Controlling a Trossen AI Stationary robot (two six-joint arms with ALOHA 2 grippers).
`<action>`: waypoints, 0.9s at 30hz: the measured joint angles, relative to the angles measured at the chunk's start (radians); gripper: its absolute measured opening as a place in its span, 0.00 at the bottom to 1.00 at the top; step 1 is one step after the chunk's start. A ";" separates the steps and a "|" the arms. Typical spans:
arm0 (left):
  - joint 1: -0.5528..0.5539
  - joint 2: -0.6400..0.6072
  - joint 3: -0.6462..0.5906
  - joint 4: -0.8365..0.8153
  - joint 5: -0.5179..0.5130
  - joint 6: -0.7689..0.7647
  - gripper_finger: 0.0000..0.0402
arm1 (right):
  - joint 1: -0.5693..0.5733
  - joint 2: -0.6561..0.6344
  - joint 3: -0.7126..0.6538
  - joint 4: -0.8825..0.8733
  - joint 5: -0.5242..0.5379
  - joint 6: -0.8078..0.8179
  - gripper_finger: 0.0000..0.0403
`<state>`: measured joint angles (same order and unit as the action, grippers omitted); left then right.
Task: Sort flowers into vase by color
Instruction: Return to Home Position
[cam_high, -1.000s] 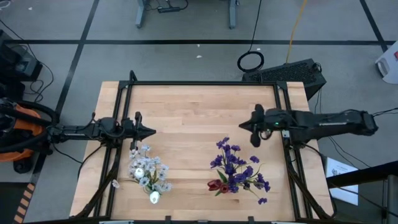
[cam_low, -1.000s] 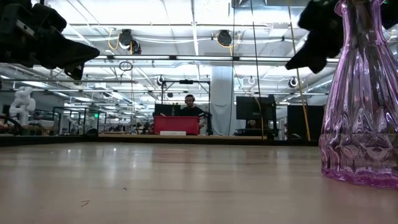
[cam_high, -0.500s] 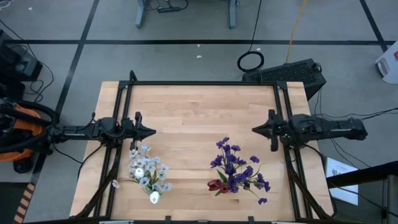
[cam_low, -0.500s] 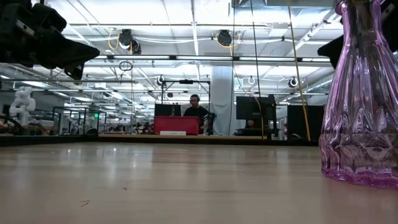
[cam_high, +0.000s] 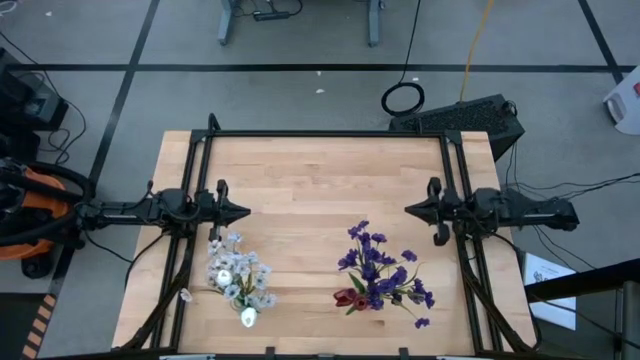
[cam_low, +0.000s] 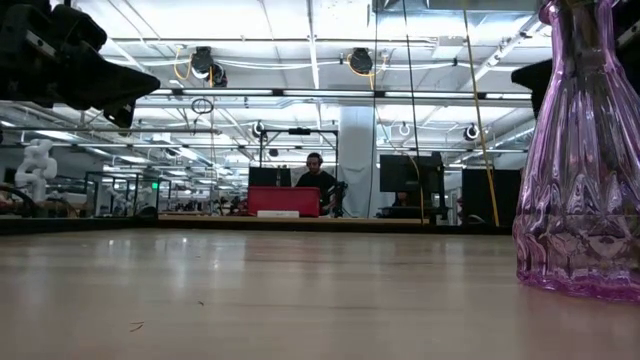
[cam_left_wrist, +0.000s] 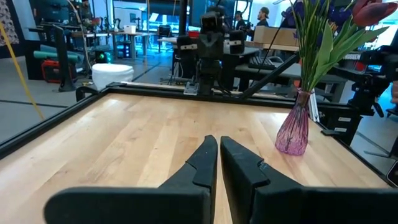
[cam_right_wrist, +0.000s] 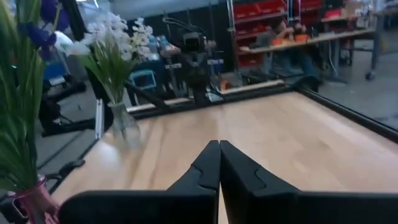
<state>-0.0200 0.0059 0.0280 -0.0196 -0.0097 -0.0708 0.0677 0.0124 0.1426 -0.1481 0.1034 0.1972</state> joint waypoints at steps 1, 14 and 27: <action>0.000 0.000 0.000 0.001 0.000 0.000 0.07 | 0.000 -0.002 -0.029 0.048 -0.004 0.000 0.00; 0.000 0.000 0.002 -0.011 0.001 0.000 0.07 | 0.000 -0.010 -0.128 0.211 -0.027 -0.148 0.00; 0.000 0.000 0.002 -0.012 0.001 0.000 0.07 | 0.000 0.002 -0.128 0.178 -0.027 -0.157 0.00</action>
<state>-0.0200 0.0063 0.0299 -0.0319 -0.0087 -0.0706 0.0677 0.0139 0.0151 0.0300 0.0761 0.0402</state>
